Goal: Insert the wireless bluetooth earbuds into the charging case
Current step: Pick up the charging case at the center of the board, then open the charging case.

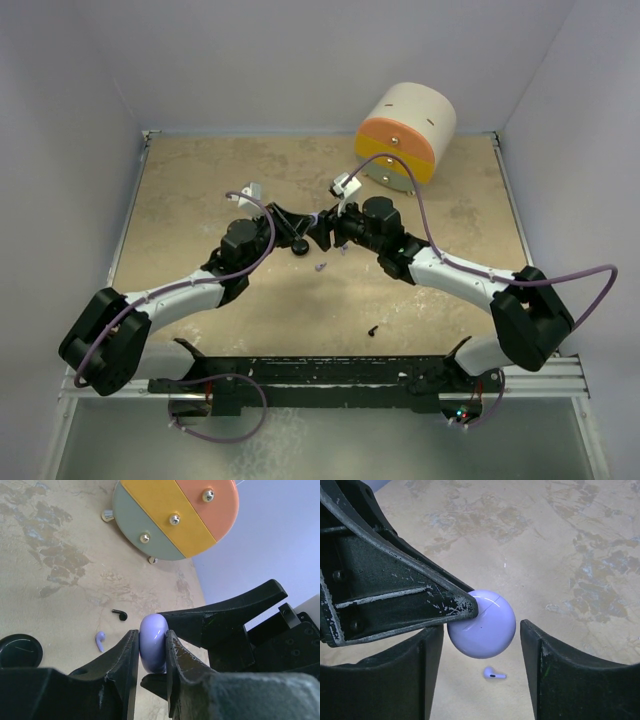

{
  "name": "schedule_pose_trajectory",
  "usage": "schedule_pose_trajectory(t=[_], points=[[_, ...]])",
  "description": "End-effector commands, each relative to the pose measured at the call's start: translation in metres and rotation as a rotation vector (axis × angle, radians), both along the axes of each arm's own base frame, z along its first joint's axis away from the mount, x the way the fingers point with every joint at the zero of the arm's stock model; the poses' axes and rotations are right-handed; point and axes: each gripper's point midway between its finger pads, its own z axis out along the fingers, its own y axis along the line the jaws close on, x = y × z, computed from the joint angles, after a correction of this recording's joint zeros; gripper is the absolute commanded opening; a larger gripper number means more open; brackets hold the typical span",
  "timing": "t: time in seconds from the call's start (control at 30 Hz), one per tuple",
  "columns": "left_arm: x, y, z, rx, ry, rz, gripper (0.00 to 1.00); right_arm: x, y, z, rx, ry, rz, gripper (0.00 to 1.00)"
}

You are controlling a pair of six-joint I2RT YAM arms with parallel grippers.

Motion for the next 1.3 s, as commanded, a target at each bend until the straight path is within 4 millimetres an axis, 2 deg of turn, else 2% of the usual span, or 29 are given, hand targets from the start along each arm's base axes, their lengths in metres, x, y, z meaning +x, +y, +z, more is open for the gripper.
schedule_pose_trajectory(t=[0.0, 0.1, 0.2, 0.4, 0.53, 0.9, 1.27], points=[[-0.002, -0.005, 0.015, -0.038, -0.048, -0.019, 0.0, 0.003, 0.005, 0.05, 0.083, -0.088, -0.002, 0.72], [-0.002, -0.001, 0.016, -0.044, -0.041, -0.001, 0.0, 0.004, 0.001, 0.054, 0.088, -0.093, -0.021, 0.82], [-0.002, 0.003, 0.015, -0.04, -0.029, 0.021, 0.0, -0.001, -0.006, 0.057, 0.087, -0.081, -0.039, 0.87], [-0.003, 0.011, 0.014, -0.022, -0.007, 0.052, 0.0, 0.001, -0.045, 0.073, 0.109, -0.055, -0.236, 0.97], [-0.007, 0.011, 0.015, -0.034, -0.004, 0.04, 0.0, 0.002, -0.054, 0.08, 0.134, -0.033, -0.299, 0.98], [-0.013, 0.008, 0.021, -0.05, -0.006, 0.008, 0.0, 0.01, -0.05, 0.059, 0.127, 0.028, -0.335, 1.0], [-0.013, 0.006, 0.028, -0.065, -0.014, 0.0, 0.0, 0.018, -0.034, 0.017, 0.081, 0.098, -0.308, 1.0]])
